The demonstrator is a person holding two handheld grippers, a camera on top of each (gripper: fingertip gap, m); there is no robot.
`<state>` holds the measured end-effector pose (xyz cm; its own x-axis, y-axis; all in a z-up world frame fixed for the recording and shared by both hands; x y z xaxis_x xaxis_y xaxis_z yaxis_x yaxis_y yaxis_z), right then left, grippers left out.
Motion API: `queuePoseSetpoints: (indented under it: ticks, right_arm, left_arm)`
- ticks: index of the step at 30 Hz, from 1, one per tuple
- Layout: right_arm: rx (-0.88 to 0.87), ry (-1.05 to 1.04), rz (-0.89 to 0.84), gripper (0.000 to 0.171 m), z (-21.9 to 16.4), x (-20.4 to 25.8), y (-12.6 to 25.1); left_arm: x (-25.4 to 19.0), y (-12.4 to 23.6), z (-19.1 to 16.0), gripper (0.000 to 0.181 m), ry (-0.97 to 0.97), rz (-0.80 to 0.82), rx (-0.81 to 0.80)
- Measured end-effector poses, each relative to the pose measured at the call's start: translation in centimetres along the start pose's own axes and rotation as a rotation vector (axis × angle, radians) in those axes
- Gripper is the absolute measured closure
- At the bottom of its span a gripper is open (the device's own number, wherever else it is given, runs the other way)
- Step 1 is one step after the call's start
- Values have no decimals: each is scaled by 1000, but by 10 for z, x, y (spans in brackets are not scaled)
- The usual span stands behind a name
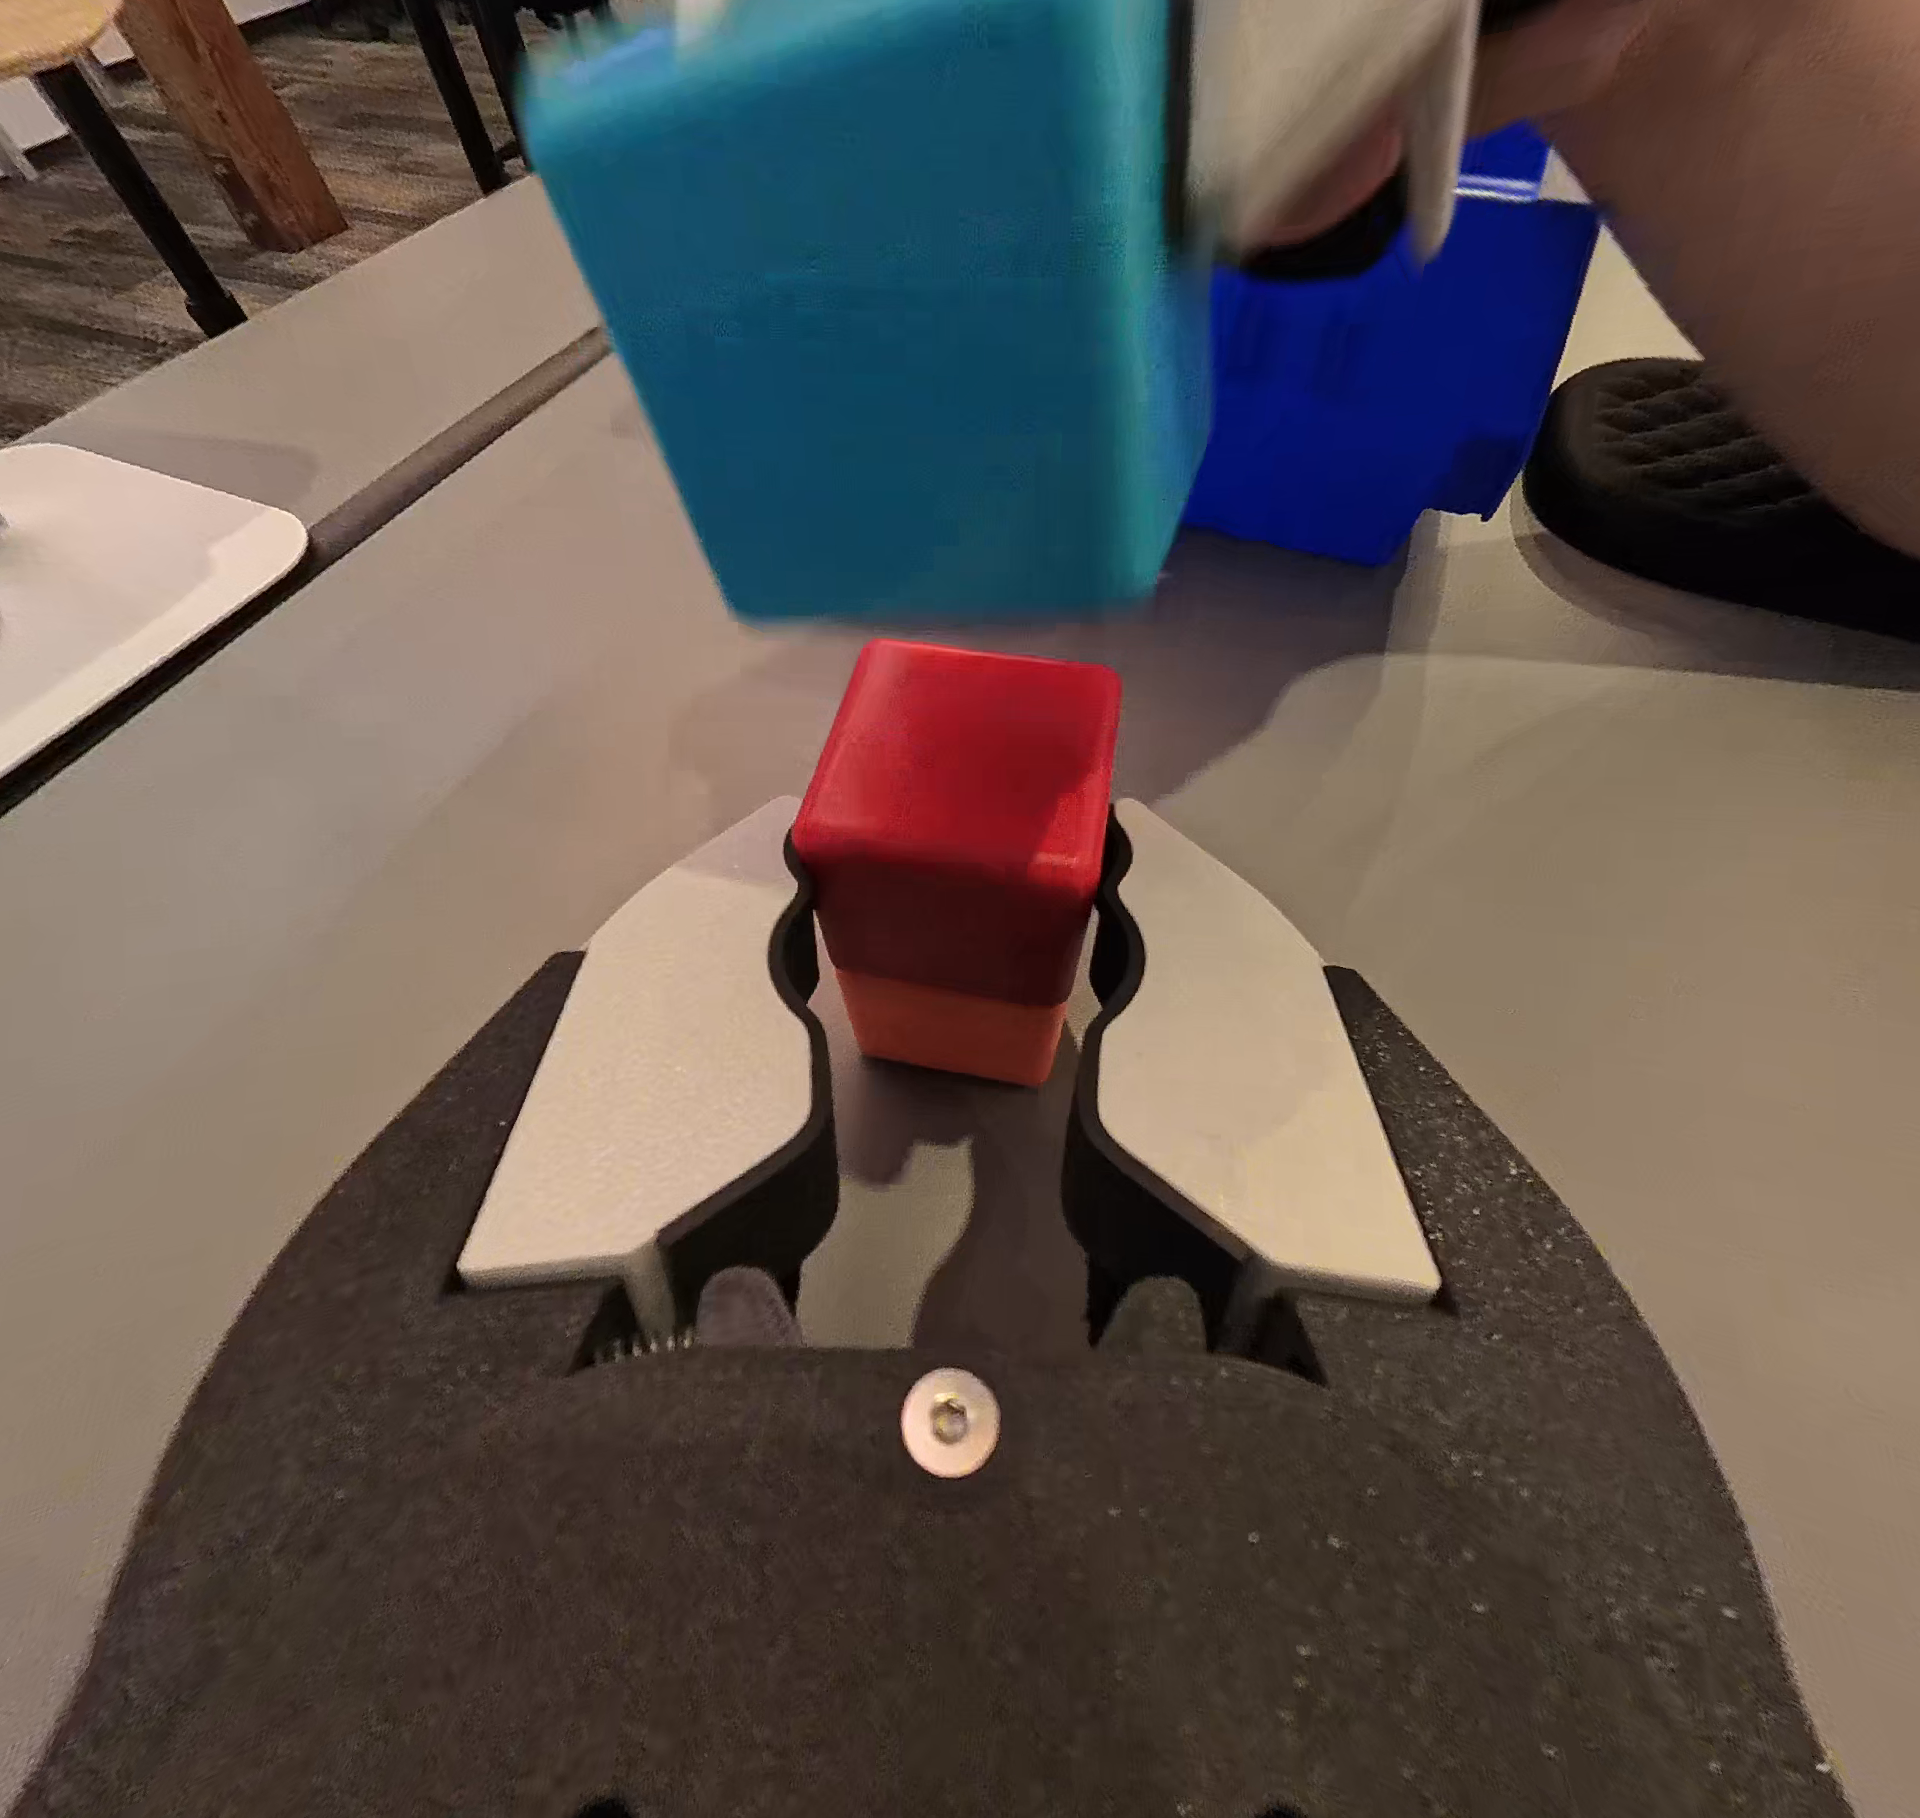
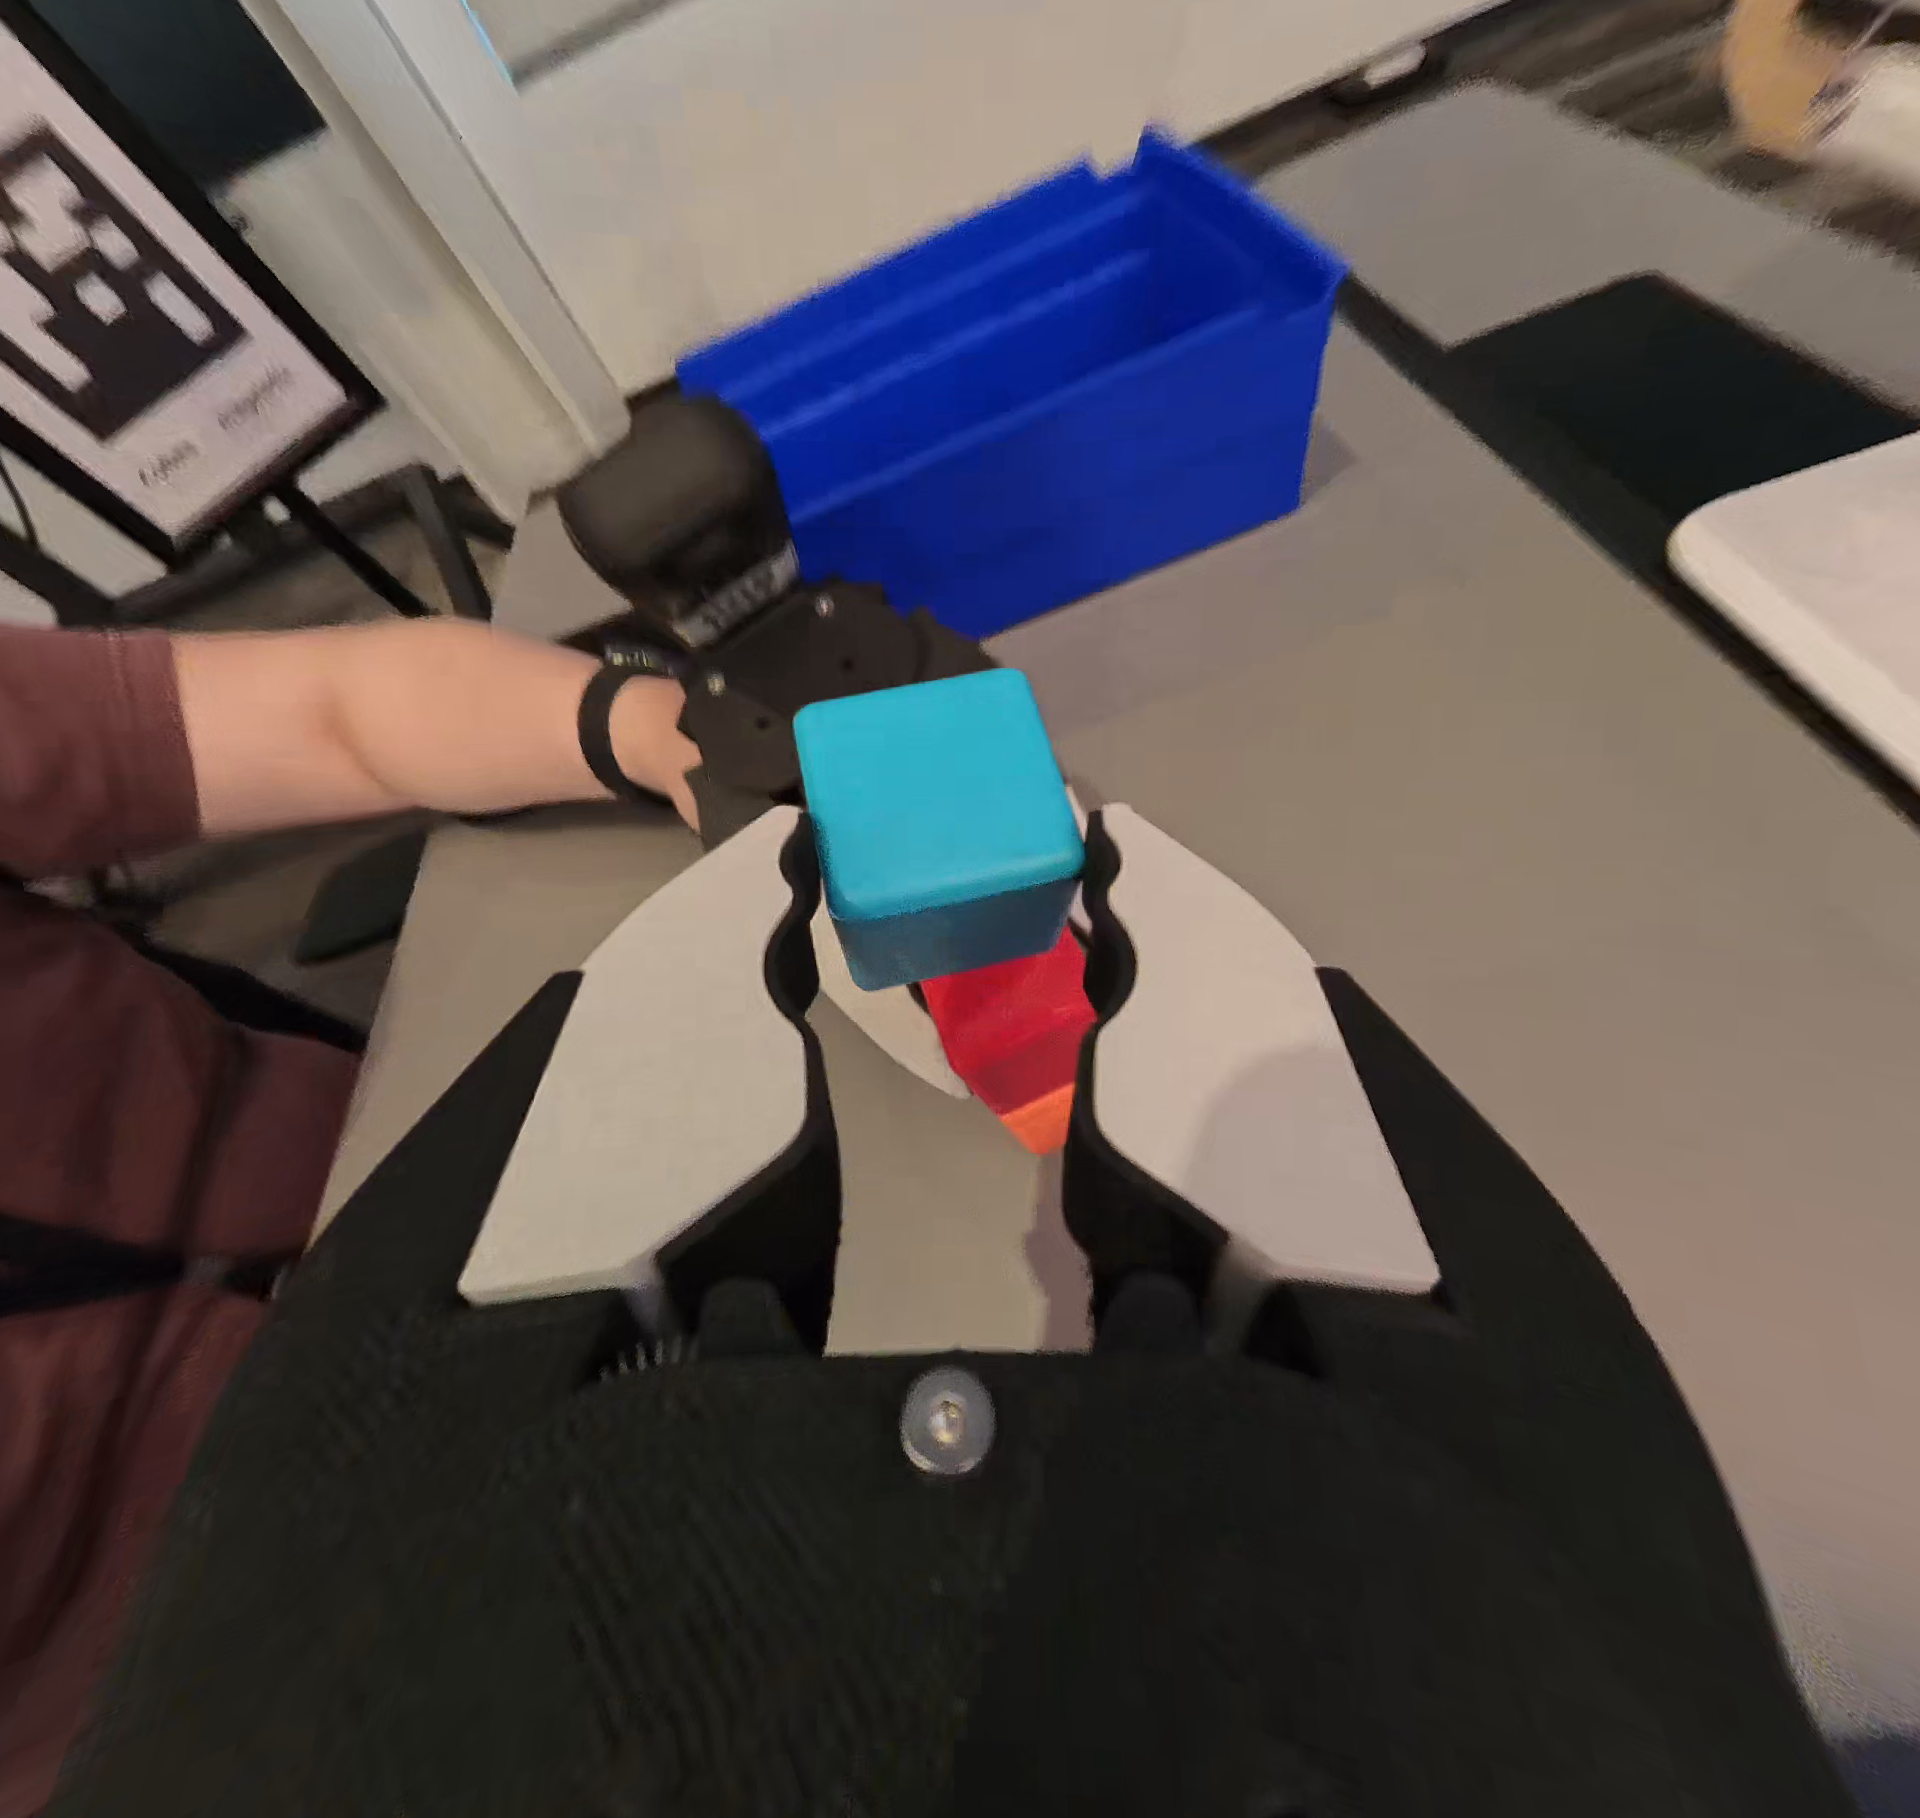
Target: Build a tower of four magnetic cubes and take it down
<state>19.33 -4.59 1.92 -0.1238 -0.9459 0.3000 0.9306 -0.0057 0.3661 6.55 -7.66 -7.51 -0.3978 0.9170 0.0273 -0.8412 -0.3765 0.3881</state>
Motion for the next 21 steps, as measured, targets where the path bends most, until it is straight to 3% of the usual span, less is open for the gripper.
queuePoseSetpoints:
  ticks: [3, 6, 10, 15, 21]
  right_arm:
    - [-96, 94, -150, 121, 18, 2, 43]
    - [-126, 167, -549, 121, 19, -11, 117]
    - [-81, -62, -729, 121, -23, -46, 180]
    - [143, -295, -830, 120, -88, -104, 176]
    - [225, -353, -823, 120, -114, -125, 154]
  left_arm:
    - [-1, 0, 0, 131, -4, -1, -1]
    - [-1, 0, 0, 131, -3, -2, -2]
    - [-1, 0, 0, 131, -3, -5, -3]
    - [-1, -1, 0, 131, -1, -7, -3]
    - [-1, -1, 0, 131, -1, -7, -3]
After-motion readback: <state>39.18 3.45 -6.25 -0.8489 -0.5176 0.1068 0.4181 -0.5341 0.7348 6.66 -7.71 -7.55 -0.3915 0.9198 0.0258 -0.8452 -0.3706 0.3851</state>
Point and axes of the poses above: each gripper's, where its closed fingertips meet, y back along the fingers, z out of its top, x = y × z across the jaws, the point moved 8 cm from there along y, back along the fingers, and after that the axes turned 1 degree about z, right-handed, at the moved point
